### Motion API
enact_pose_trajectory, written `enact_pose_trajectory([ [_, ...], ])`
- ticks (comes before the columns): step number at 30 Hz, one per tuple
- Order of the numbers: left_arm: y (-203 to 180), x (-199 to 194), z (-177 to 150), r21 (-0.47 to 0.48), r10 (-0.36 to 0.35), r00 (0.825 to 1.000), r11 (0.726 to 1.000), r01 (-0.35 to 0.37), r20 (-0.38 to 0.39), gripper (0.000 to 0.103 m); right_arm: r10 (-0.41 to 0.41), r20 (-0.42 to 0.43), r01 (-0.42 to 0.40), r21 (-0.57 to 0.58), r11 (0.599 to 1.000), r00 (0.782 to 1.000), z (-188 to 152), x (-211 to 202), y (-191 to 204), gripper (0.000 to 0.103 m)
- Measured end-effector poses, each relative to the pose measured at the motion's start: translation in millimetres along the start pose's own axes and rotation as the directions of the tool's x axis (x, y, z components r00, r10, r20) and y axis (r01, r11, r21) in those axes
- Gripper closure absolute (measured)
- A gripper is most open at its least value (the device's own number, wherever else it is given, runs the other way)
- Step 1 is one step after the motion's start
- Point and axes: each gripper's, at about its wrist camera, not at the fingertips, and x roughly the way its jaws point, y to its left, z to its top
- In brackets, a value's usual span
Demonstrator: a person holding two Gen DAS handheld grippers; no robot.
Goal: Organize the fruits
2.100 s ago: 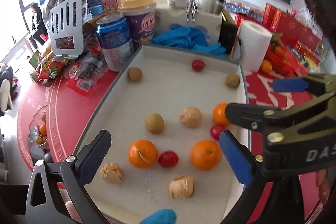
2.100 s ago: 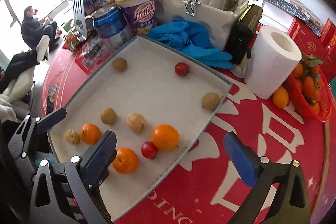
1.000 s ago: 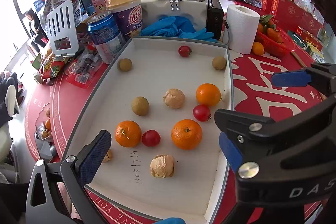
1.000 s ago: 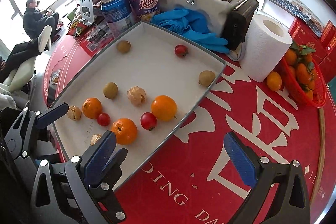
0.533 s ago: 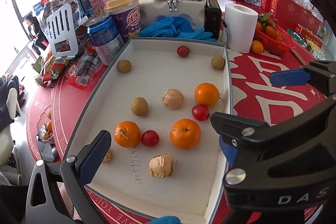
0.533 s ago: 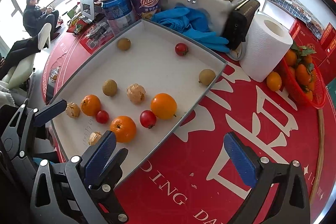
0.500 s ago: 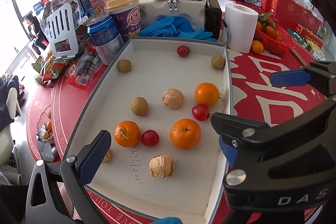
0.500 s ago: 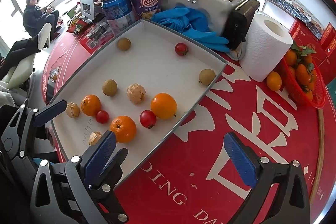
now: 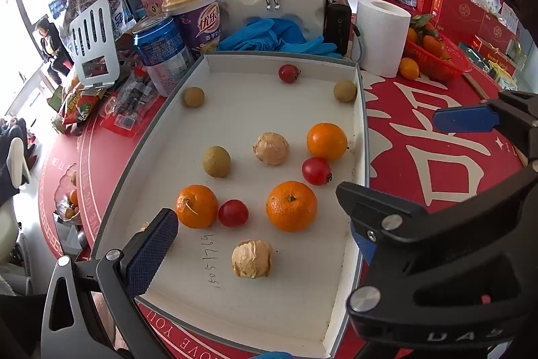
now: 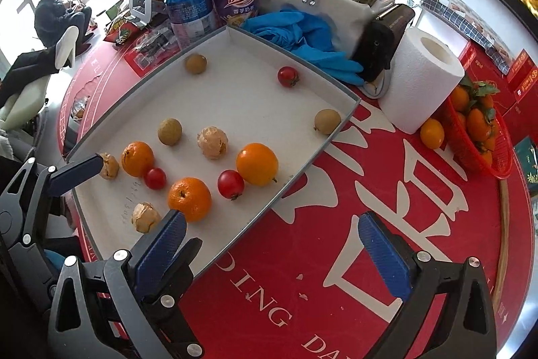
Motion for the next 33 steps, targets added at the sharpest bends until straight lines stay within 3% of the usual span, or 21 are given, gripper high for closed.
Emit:
enact_pose_trajectory([
  [33, -6.6, -1.0, -1.9, 0.019, 0.014, 1.0, 1.0, -0.014, 0.001, 0.0, 0.019, 0.002, -0.019, 0.012, 1.0, 1.0, -4.0, -1.4, -4.0, 0.0],
])
